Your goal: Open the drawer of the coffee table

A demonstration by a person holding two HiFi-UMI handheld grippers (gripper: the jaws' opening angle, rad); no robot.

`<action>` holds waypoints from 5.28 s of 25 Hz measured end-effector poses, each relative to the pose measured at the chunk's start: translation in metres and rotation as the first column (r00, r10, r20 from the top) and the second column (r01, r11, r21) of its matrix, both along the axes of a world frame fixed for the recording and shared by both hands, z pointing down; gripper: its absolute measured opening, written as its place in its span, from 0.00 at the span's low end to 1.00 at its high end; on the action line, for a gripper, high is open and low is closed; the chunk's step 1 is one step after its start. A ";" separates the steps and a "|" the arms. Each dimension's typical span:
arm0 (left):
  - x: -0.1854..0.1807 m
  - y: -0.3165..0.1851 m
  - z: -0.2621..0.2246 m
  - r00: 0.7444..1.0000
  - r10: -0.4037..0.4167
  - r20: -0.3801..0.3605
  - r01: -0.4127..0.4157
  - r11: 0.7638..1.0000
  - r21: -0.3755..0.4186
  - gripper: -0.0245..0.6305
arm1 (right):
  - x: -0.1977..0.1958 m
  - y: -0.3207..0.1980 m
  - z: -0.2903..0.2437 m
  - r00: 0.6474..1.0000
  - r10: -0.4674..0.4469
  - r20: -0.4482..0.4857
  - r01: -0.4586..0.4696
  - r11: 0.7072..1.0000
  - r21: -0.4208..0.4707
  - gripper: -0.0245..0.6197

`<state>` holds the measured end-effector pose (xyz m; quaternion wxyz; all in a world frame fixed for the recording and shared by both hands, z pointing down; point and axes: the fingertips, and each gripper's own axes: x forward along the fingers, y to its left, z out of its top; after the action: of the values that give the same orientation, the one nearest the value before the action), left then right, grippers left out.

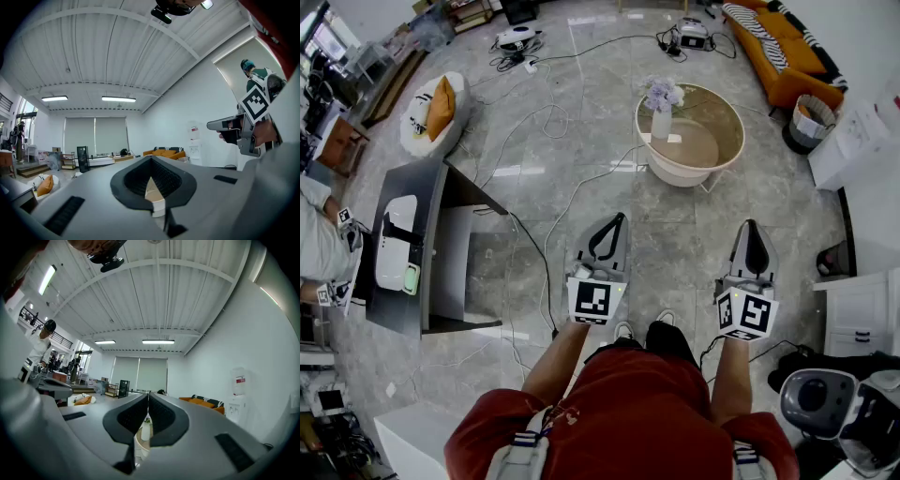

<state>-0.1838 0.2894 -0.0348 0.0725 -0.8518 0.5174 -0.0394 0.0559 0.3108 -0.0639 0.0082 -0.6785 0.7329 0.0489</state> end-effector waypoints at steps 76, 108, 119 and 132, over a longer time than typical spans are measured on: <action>0.156 -0.332 0.107 0.998 0.064 0.016 -0.061 0.987 -0.147 0.05 | 0.108 -0.345 0.138 0.999 -0.016 0.051 0.023 0.990 -0.142 0.07; 0.126 -0.407 0.804 0.999 0.033 0.009 -0.033 0.999 0.012 0.05 | 0.067 -0.402 0.872 0.983 -0.053 0.177 0.085 0.979 -0.183 0.07; 0.142 -0.397 0.837 0.999 0.024 0.027 -0.023 1.000 -0.012 0.05 | 0.068 -0.392 0.922 0.960 -0.063 0.274 0.131 0.962 -0.238 0.08; 0.160 -0.412 0.818 0.999 0.051 0.017 -0.050 0.999 -0.020 0.05 | 0.063 -0.497 0.973 0.330 -0.178 0.927 0.339 0.939 0.060 0.47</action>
<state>-0.0235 -0.1223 0.7836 0.0696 -0.8649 0.4946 -0.0499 0.1188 -0.1864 0.9093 0.3732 -0.4622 0.7024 -0.3920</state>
